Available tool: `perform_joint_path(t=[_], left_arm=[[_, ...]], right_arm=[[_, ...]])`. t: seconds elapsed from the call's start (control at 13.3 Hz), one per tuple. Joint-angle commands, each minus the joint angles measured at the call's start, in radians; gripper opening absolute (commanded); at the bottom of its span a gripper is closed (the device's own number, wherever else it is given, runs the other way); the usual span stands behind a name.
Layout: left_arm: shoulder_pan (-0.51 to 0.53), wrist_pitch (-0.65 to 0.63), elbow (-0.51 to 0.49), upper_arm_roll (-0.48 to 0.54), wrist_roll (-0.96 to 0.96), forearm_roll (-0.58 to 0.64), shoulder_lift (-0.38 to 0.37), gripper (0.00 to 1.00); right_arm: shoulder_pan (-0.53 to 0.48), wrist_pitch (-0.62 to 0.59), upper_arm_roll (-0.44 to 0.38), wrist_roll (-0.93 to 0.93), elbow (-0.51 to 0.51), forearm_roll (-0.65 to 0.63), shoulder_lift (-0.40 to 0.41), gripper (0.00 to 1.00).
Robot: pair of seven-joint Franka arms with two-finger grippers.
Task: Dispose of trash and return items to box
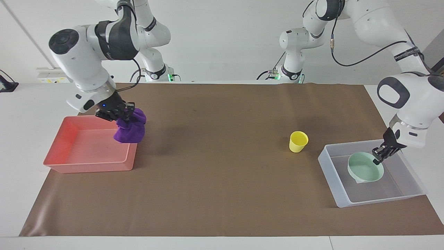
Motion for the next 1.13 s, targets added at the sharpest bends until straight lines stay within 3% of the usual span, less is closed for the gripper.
perform_joint_path(t=[0.0,0.08,0.15,0.23,0.53,0.68,0.75,0.83,0.9,0.98,1.05], left_arm=[[0.011,0.078,0.007,-0.002,-0.007,-0.009,0.064,0.03],[0.012,0.075,0.004,-0.002,-0.003,-0.009,0.064,0.31],[0.008,0.066,0.009,-0.002,-0.004,-0.005,0.063,0.82],[-0.001,0.042,0.009,0.001,-0.009,0.0,0.051,0.96],[-0.039,-0.246,0.015,-0.005,-0.015,0.001,-0.151,1.0],[-0.12,-0.453,-0.061,-0.004,-0.084,0.001,-0.254,1.0],[-0.174,-0.475,-0.123,-0.005,-0.118,0.001,-0.296,1.0],[-0.242,-0.463,-0.205,-0.004,-0.177,0.003,-0.335,1.0],[-0.286,-0.418,-0.297,-0.005,-0.232,0.003,-0.38,1.0],[-0.315,-0.321,-0.398,-0.005,-0.262,0.003,-0.418,1.0],[-0.333,-0.196,-0.509,-0.01,-0.292,0.003,-0.455,1.0]], right_arm=[[-0.113,0.016,0.008,-0.103,-0.066,-0.025,-0.023,0.01],[-0.143,0.057,0.008,-0.118,-0.115,-0.029,-0.037,0.01],[-0.163,0.106,0.008,-0.129,-0.163,-0.032,-0.043,0.01],[-0.179,0.167,0.008,-0.141,-0.213,-0.039,-0.041,0.01],[-0.185,0.35,0.008,-0.149,-0.323,-0.047,0.023,0.03],[-0.185,0.396,0.008,-0.148,-0.349,-0.047,0.028,0.11],[-0.185,0.405,0.008,-0.143,-0.356,-0.047,0.034,0.3],[-0.187,0.402,0.008,-0.141,-0.356,-0.047,0.034,0.69],[-0.188,0.393,0.008,-0.141,-0.35,-0.047,0.034,0.86],[-0.185,0.387,0.008,-0.14,-0.347,-0.047,0.035,0.96],[-0.181,0.384,0.01,-0.138,-0.344,-0.047,0.034,1.0]])
